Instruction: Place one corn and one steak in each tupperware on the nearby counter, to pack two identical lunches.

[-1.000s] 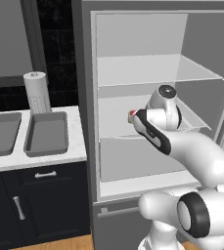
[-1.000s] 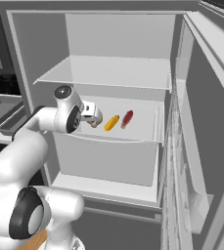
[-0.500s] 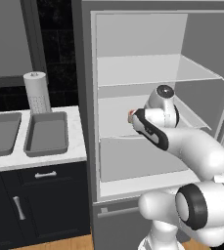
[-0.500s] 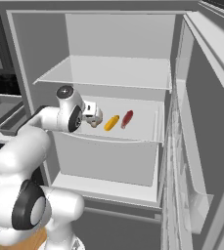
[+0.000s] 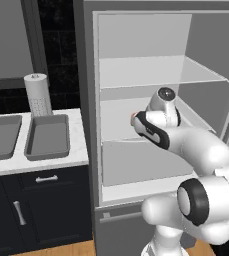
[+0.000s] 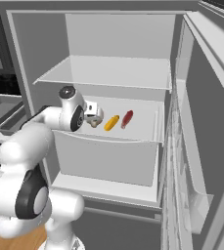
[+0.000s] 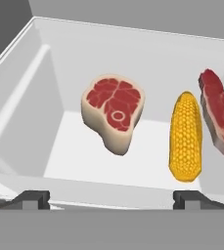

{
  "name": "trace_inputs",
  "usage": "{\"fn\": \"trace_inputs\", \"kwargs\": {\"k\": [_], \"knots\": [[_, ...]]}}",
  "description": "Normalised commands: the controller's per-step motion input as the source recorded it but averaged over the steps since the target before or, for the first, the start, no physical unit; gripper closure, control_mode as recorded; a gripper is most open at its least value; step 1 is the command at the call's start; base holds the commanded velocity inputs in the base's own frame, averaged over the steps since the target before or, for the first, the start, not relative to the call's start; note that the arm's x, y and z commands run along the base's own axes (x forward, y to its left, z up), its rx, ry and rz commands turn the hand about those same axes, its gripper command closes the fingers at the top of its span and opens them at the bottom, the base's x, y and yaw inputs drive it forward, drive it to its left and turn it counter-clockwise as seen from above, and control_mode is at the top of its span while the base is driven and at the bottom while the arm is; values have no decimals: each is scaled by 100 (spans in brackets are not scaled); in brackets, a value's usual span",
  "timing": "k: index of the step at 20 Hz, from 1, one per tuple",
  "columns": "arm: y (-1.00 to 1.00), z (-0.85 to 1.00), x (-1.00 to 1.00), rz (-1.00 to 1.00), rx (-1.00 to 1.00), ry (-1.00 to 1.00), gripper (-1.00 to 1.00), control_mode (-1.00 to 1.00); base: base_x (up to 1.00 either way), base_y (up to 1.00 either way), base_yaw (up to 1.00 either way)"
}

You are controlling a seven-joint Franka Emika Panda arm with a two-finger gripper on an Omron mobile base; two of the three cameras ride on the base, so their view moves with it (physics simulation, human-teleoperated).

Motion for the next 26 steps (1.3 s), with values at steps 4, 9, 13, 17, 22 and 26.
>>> {"fn": "trace_inputs", "kwargs": {"k": [4, 9, 13, 17, 22, 26], "knots": [[0, -4, 17, 0, 0, 0, -100, -100, 0, 0, 0], [0, -5, 14, 0, 0, 0, -100, -100, 0, 0, 0], [0, -6, 11, 0, 0, 0, -100, -100, 0, 0, 0], [0, -9, 14, 0, 0, 0, -100, -100, 0, 0, 0], [0, -7, 15, 0, 0, 0, -100, -100, 0, 0, 0], [0, -4, 16, 0, 0, 0, -100, -100, 0, 0, 0]]}}
